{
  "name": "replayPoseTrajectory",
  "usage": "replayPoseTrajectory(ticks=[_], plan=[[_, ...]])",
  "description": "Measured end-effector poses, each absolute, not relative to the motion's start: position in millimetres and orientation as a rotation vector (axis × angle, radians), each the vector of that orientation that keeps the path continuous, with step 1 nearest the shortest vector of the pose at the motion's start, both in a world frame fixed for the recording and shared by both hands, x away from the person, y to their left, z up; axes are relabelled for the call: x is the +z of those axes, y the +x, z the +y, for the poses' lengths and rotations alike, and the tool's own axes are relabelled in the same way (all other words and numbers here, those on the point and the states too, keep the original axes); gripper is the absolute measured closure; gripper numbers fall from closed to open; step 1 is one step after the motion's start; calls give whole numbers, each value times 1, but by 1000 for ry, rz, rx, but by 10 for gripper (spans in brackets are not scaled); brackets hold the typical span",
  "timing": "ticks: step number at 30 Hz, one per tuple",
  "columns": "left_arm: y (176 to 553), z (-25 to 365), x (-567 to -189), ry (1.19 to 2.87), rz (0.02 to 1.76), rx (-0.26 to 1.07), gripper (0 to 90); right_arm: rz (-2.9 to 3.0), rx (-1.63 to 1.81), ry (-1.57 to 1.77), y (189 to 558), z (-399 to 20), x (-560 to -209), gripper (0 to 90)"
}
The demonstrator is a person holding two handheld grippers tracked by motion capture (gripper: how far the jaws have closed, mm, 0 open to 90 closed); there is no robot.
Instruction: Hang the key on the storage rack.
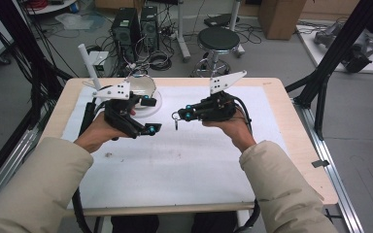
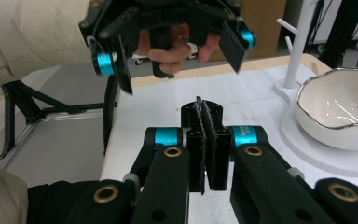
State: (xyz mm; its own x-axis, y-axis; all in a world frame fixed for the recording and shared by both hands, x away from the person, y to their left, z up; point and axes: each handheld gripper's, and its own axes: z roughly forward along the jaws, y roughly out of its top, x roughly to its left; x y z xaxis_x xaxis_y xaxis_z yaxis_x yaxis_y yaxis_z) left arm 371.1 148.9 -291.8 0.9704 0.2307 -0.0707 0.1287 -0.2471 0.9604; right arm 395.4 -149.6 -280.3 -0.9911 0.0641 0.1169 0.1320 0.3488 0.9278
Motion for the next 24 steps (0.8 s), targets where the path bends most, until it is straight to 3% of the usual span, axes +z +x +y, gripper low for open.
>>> replayPoseTrajectory(ticks=[7, 13, 24], plan=[[371, 136, -294, 1847, 218, 86, 70, -2512, -1756, -172, 395, -148, -281, 889], [372, 131, -296, 1862, 206, 37, 144, -2515, -1748, -148, 395, -144, -282, 889], [373, 134, -295, 1844, 199, 1, 436, -2509, -1735, -130, 393, -139, -284, 888]])
